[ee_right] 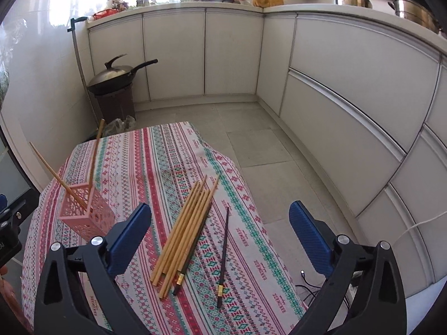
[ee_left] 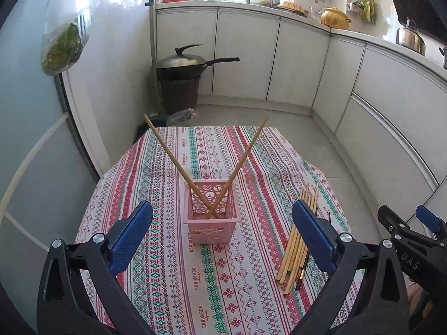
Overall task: Organize utensils
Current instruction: 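Lower the chopsticks into the pink basket and open both tools, then grasp a black chopstick with the left tool while the right tool grasps the other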
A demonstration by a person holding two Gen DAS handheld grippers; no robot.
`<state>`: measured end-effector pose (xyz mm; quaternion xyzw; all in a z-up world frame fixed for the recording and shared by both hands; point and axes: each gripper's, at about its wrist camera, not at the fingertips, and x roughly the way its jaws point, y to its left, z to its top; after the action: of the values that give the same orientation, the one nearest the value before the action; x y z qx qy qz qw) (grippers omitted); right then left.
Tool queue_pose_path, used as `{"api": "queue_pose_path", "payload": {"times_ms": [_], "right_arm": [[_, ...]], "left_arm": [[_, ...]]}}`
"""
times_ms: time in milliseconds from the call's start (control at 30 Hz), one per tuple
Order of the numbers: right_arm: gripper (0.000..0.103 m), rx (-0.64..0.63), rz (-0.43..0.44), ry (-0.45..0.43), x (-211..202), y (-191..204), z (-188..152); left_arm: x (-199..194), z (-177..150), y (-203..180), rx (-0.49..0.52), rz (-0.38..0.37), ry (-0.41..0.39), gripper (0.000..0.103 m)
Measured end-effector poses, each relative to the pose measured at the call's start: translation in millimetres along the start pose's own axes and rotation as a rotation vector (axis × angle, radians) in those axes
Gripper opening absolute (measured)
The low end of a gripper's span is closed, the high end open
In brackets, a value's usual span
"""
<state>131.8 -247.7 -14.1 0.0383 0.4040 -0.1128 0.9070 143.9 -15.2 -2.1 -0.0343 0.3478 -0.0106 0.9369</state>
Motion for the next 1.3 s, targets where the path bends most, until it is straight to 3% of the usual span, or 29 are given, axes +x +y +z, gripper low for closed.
{"api": "queue_pose_path", "payload": {"times_ms": [67, 200, 333, 433, 500, 733, 967, 1100, 1167, 1300], "right_arm": [[0.096, 0.062, -0.010, 0.049, 10, -22, -3], [0.096, 0.302, 0.011, 0.162, 32, -85, -14], [0.096, 0.514, 0.089, 0.247, 48, -129, -21], [0.096, 0.632, 0.147, 0.274, 54, -148, -24], [0.096, 0.703, 0.186, 0.295, 58, -157, -27], [0.096, 0.878, 0.304, 0.400, 80, -171, -37], [0.096, 0.863, 0.338, 0.419, 86, -168, -33], [0.096, 0.861, 0.341, 0.437, 90, -168, -35], [0.096, 0.865, 0.340, 0.445, 92, -169, -36], [0.096, 0.863, 0.332, 0.440, 92, -171, -36]], "left_arm": [[8, -3, -10, 0.028, -0.037, 0.039, 0.096], [37, -9, -47, 0.115, -0.149, 0.165, 0.096], [83, -10, -94, 0.195, -0.280, 0.327, 0.096], [128, -10, -123, 0.175, -0.437, 0.506, 0.095], [154, -10, -137, 0.156, -0.502, 0.583, 0.095], [233, -5, -173, 0.017, -0.682, 0.720, 0.095], [272, 5, -193, 0.003, -0.712, 0.709, 0.095], [287, 5, -204, 0.018, -0.678, 0.716, 0.095], [295, 3, -205, 0.028, -0.622, 0.717, 0.094], [294, -1, -205, 0.042, -0.607, 0.717, 0.093]]}}
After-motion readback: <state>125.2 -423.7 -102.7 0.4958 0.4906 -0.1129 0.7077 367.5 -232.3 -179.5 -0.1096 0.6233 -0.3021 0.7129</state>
